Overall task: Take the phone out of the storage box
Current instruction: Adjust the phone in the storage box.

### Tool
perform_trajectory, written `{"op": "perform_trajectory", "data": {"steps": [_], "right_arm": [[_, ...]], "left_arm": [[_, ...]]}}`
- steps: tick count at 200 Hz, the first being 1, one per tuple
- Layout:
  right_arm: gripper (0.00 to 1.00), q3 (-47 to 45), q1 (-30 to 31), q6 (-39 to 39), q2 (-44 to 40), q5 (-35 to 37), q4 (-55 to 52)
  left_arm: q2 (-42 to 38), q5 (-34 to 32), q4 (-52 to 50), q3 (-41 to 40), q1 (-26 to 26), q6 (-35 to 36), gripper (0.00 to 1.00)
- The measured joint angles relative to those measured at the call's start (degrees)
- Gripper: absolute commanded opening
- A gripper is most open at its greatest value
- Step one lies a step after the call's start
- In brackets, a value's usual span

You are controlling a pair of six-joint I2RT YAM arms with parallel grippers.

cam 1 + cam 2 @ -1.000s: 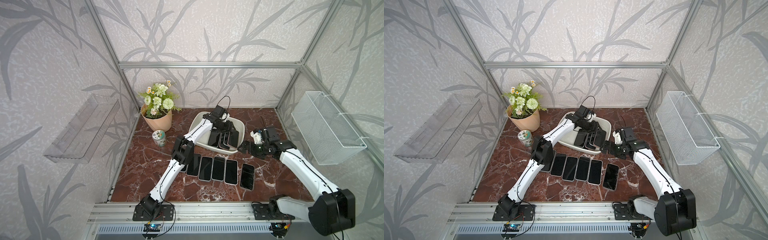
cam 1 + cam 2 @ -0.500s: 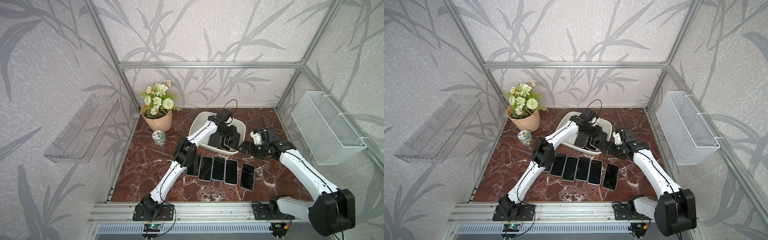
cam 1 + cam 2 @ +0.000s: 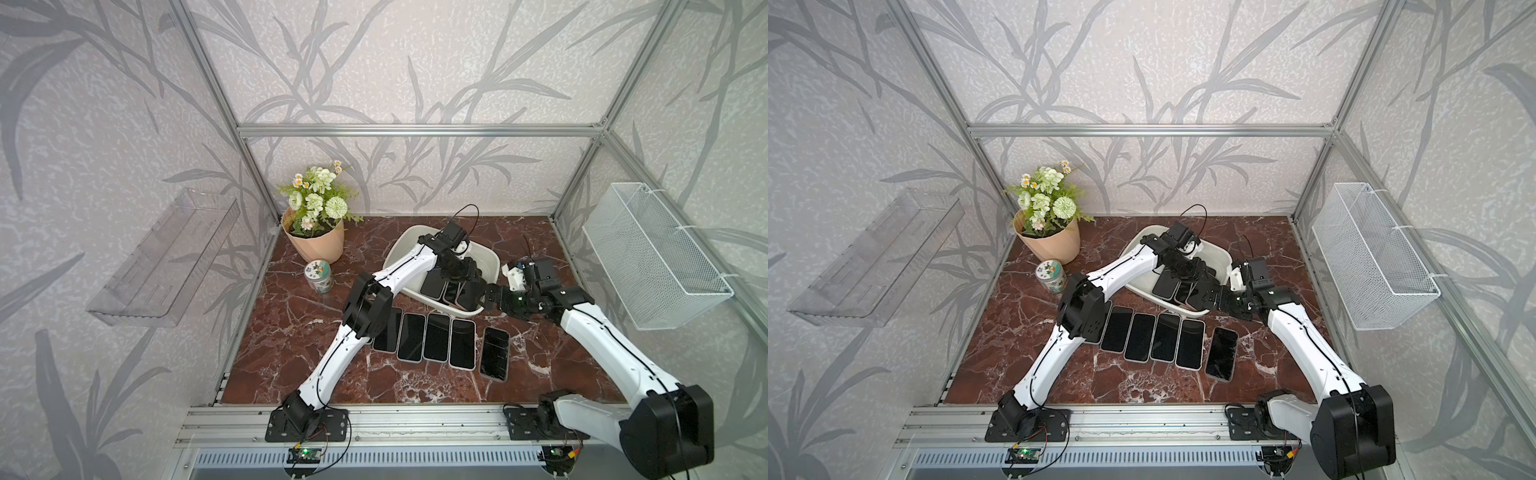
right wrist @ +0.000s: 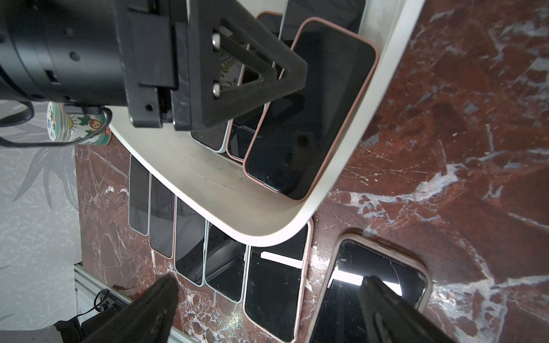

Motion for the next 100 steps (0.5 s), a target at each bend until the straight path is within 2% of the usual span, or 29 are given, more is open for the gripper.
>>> {"op": "perform_trajectory", "data": {"steps": [12, 42, 63, 100], "right_arm": [[0.99, 0.0, 0.0, 0.0, 0.0, 0.0, 0.1], [0.99, 0.0, 0.0, 0.0, 0.0, -0.1, 0.2], [0.99, -0.2, 0.0, 0.2, 0.1, -0.6, 0.8], [0.99, -0.3, 0.0, 1.4, 3.3, -3.6, 3.0]], "left_arm": [[-0.5, -2.3, -1.7, 0.0, 0.3, 1.4, 0.63], [-2.4, -9.6, -6.8, 0.0, 1.6, 5.5, 0.65], [-3.9, -14.3, -9.9, 0.0, 4.4, 8.5, 0.65], [-3.7, -17.8, -15.5, 1.5, 10.0, 12.5, 0.63]]}}
